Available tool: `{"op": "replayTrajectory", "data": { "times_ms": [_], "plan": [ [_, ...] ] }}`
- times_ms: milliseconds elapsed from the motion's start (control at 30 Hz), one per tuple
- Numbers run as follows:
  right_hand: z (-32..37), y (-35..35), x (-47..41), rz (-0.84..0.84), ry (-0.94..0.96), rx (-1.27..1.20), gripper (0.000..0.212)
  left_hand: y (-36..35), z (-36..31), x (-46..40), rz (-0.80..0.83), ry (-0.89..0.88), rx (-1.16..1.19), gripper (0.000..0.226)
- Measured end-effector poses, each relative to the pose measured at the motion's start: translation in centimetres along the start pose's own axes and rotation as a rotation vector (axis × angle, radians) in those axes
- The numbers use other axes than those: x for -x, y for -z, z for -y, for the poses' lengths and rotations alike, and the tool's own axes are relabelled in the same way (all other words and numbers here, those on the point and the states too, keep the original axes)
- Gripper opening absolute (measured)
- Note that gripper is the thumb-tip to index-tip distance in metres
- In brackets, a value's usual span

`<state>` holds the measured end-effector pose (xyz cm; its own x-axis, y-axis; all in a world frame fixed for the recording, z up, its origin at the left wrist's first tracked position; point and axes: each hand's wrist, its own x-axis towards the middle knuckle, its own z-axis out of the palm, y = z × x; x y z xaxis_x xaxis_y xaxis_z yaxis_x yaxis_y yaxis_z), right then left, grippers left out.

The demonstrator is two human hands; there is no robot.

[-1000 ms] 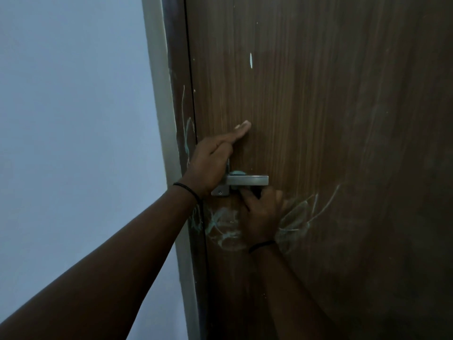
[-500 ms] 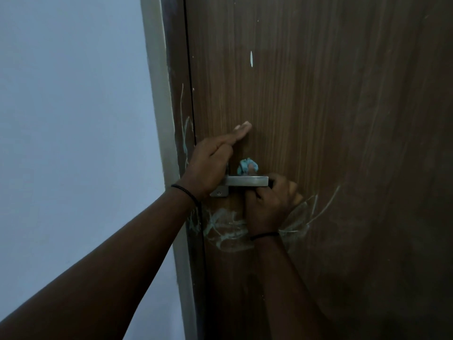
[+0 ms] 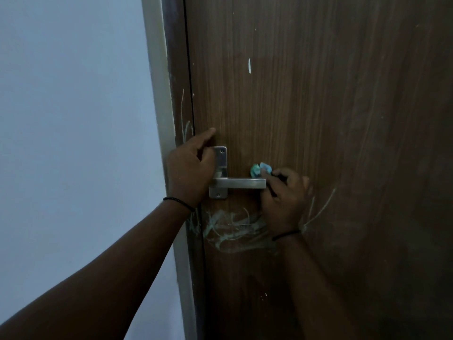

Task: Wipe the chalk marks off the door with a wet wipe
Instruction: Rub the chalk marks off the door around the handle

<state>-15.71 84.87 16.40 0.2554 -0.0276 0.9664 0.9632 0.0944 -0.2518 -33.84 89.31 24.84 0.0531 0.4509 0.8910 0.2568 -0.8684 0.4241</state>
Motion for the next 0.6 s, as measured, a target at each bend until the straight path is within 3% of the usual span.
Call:
{"op": "replayTrajectory", "data": {
  "times_ms": [200,367,500,600],
  "plan": [
    [-0.8,-0.3,-7.4,0.251,0.443,0.005,0.020,-0.2,0.1,0.9,-0.024,-0.050,-0.200,0.038],
    [-2.3,0.3,-7.2,0.415,0.674,0.032,0.031,-0.4,0.2,1.5,-0.002,-0.024,-0.240,0.039],
    [-3.3,1.0,-6.2,0.459,0.666,0.041,0.023,0.0,0.2,1.9,0.038,-0.047,-0.300,0.036],
    [-3.8,1.8,-4.8,0.391,0.510,0.044,0.007,0.4,0.1,1.8,0.077,-0.101,-0.357,0.036]
  ]
}}
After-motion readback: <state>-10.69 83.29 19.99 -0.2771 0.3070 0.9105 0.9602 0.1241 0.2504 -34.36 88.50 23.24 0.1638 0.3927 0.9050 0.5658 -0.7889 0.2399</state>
